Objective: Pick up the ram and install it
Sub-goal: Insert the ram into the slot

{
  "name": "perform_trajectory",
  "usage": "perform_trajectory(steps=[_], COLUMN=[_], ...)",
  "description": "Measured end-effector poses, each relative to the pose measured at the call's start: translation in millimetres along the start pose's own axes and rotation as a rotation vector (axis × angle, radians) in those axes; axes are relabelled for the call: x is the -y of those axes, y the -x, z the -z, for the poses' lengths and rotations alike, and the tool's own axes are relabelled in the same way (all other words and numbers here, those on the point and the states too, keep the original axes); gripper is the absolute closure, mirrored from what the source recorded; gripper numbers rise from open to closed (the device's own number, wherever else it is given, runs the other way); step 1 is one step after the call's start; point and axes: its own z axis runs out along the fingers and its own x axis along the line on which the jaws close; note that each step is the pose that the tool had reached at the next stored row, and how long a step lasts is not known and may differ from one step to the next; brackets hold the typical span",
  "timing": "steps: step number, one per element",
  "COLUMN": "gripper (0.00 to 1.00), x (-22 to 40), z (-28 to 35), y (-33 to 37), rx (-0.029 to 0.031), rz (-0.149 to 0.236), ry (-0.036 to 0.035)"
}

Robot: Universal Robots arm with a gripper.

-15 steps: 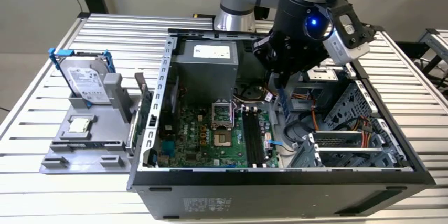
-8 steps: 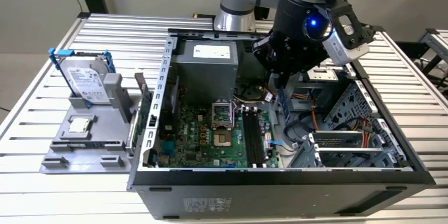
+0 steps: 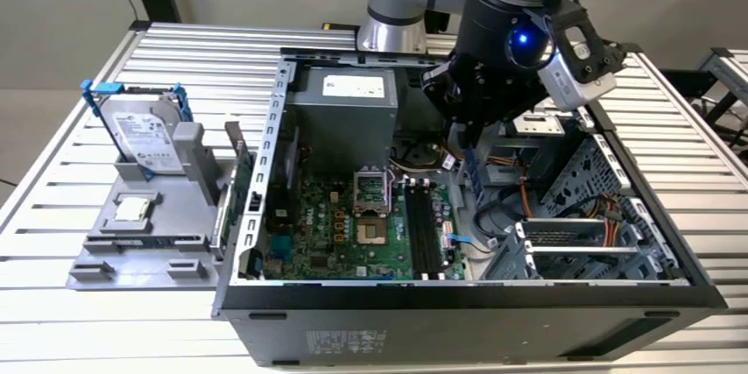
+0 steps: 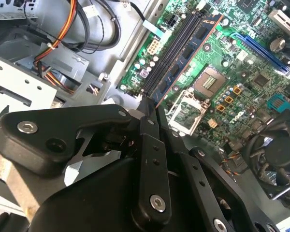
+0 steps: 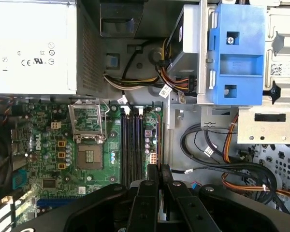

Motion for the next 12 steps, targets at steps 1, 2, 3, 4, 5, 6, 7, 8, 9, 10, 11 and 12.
perform_trajectory(steps=[1, 2, 3, 4, 5, 6, 7, 8, 9, 10, 11, 12], gripper=[1.0, 1.0, 1.0, 1.0, 1.0, 1.0, 1.0, 1.0, 1.0, 1.0, 1.0, 1.0], x=[0.1, 0.1, 0.1, 0.1, 0.2, 0.2, 0.2, 0.2, 0.2, 0.3, 0.3, 0.3], z=[-0.6, -1.5, -2.8, -4.7, -6.3, -7.7, -9.0, -9.9, -11.4, -13.0, -14.4, -15.8], y=[0.0, -0.1, -0.1, -0.3, -0.4, -0.5, -0.6, -0.6, -0.7, -0.9, -1.0, -1.0], rx=[0.0, 0.0001, 0.0006, 0.0012, 0.0019, 0.0022, 0.0025, 0.0025, 0.0026, 0.0026, 0.0026, 0.0026], rz=[-0.002, -0.004, -0.007, -0.011, -0.014, -0.016, -0.018, -0.02, -0.022, -0.024, -0.024, -0.025], ry=[-0.0009, -0.0018, -0.0022, -0.0025, -0.0025, -0.0028, -0.0027, -0.0028, -0.0029, -0.0031, -0.0031, -0.0031])
